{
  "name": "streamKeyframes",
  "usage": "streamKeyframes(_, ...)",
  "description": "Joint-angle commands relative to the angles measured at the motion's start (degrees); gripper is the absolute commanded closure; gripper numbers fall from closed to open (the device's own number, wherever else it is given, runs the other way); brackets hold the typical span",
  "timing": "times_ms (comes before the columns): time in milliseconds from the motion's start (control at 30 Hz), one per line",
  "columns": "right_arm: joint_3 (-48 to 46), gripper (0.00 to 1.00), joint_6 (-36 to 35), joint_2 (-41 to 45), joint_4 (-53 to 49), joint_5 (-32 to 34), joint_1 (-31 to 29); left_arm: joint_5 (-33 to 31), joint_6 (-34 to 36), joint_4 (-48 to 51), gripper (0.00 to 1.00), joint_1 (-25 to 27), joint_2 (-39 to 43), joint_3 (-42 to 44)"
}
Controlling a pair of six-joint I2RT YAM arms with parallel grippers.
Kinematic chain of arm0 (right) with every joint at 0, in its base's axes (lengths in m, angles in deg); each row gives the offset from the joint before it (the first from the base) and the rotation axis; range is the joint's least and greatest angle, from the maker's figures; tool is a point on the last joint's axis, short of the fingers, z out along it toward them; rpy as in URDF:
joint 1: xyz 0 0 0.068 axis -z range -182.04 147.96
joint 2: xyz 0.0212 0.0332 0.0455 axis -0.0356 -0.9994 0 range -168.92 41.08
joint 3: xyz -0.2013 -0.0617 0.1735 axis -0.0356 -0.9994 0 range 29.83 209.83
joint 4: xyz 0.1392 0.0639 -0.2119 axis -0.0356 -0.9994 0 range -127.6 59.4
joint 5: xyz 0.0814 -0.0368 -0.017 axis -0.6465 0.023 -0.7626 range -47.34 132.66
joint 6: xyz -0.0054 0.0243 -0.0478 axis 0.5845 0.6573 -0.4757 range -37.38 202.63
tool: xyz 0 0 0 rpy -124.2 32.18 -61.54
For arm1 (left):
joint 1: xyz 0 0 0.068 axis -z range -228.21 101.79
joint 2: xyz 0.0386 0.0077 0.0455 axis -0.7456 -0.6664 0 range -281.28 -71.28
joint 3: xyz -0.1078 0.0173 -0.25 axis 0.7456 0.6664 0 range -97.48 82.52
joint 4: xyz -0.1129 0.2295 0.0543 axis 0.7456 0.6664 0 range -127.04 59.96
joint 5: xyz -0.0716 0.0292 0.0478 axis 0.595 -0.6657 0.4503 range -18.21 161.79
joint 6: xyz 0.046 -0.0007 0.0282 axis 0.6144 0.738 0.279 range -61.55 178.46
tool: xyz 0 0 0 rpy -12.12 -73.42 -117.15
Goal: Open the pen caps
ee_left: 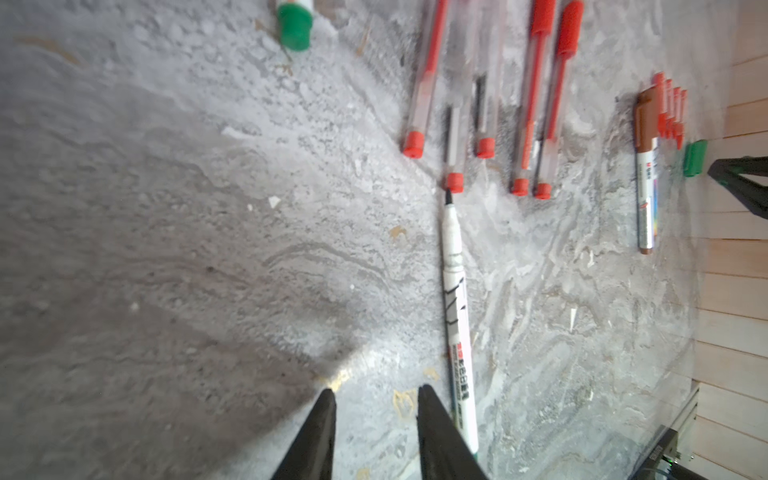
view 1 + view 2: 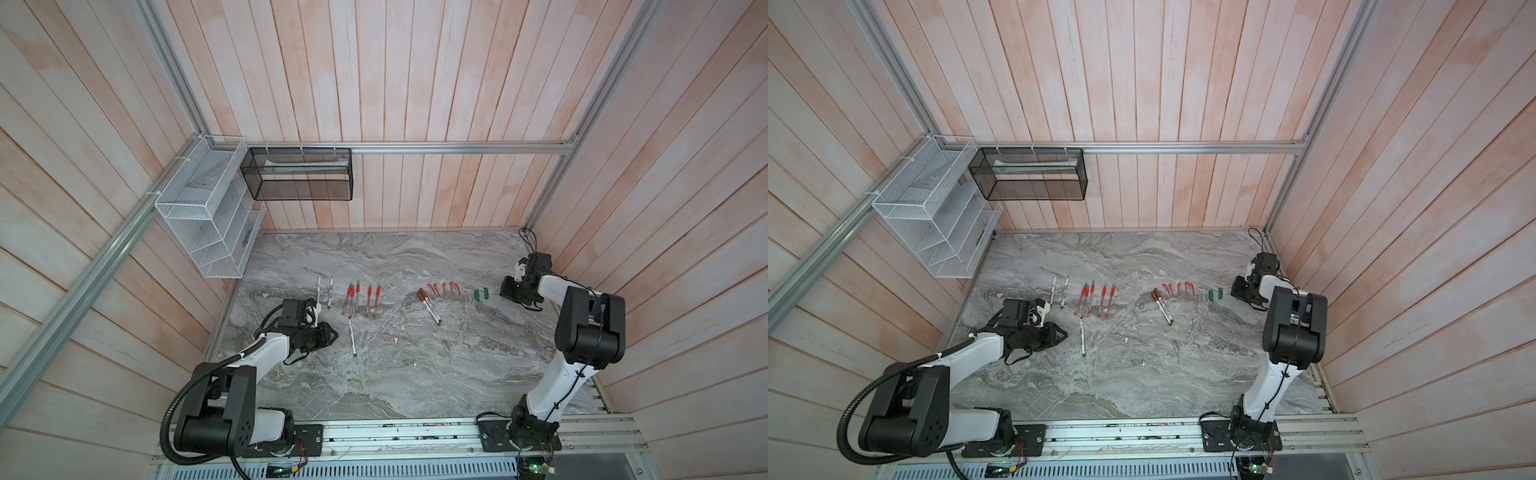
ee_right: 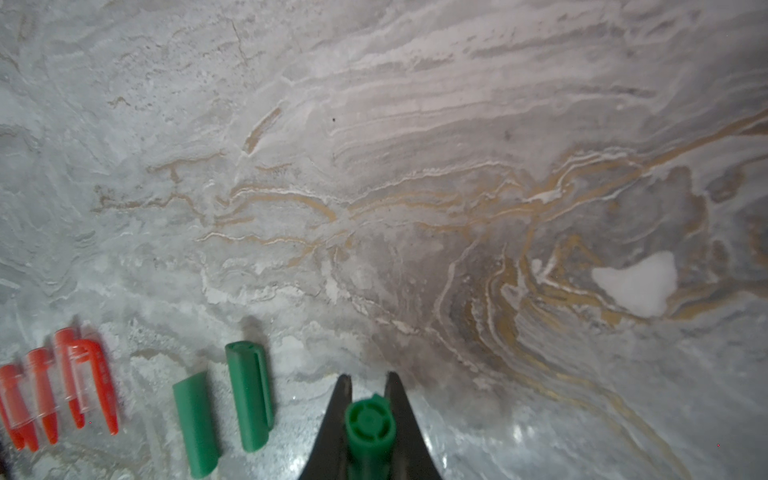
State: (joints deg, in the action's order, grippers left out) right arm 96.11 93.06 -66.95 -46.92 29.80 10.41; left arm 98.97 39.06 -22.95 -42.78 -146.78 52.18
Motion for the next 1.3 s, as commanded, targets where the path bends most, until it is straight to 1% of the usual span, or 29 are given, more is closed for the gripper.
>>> streamKeyframes(0,1.0,0.97,-0.5,-1.4,0.2,0.5,-0.6,3.0,1.1,-2.8,0.60,-1.3,5.2,1.8)
streamKeyframes(33,1.0,0.96,-0.5,-1.6,0.1,0.4,-0.8,4.0,1.2,-3.8,0.58,-1.7,6.4,2.2)
streamKeyframes(133,1.1,0.94,-1.0,-2.0,-0.9,0.6,-1.0,4.5,3.4,-4.3,0.52,-3.8,9.2,1.5)
streamKeyframes(200,1.0,0.92,-0.9,-2.0,-0.3,0.9,-1.0,3.5,4.3,-5.1,0.44,-6.4,10.9,1.0)
streamKeyframes(300,0.9,0.89,-0.5,-2.6,0.3,0.4,-1.3,3.5,4.3,-8.5,0.35,-11.4,13.3,1.2)
streamKeyframes(367,1.4,0.86,-0.9,-3.3,-0.8,0.6,-1.4,3.3,4.3,-8.4,0.31,-14.4,14.5,0.4)
streamKeyframes(400,1.6,0.85,-1.0,-3.6,-1.0,0.7,-1.4,3.2,4.3,-8.2,0.28,-15.8,15.1,0.1)
streamKeyframes(500,1.4,0.82,-0.5,-3.5,0.2,0.2,-1.4,2.8,5.5,-8.5,0.22,-17.9,16.5,0.1)
streamKeyframes(633,1.5,0.78,-1.0,-4.0,-0.6,0.4,-1.8,1.8,6.0,-6.9,0.18,-19.0,16.1,-1.5)
streamKeyframes(733,0.9,0.75,-0.5,-3.7,0.7,0.3,-2.1,2.4,5.9,-8.0,0.14,-19.3,16.3,-1.1)
streamKeyframes(900,1.6,0.74,-0.9,-3.1,-1.3,1.1,-2.5,2.2,6.4,-7.2,0.14,-20.1,16.4,-1.5)
streamKeyframes(967,1.2,0.74,-0.3,-1.4,-0.6,1.6,-2.5,1.9,7.1,-8.0,0.14,-20.3,16.5,-1.1)
streamKeyframes(1100,1.2,0.73,1.2,3.3,-1.5,0.3,-2.9,0.7,7.6,-7.4,0.14,-20.3,16.4,-1.5)
streamKeyframes(1233,1.2,0.72,0.2,8.7,-3.6,2.4,-5.6,1.0,7.8,-8.3,0.13,-20.3,16.2,-1.2)
streamKeyframes(1267,0.8,0.71,0.2,10.0,-4.0,2.9,-6.6,1.0,7.9,-8.5,0.11,-20.3,16.2,-1.2)
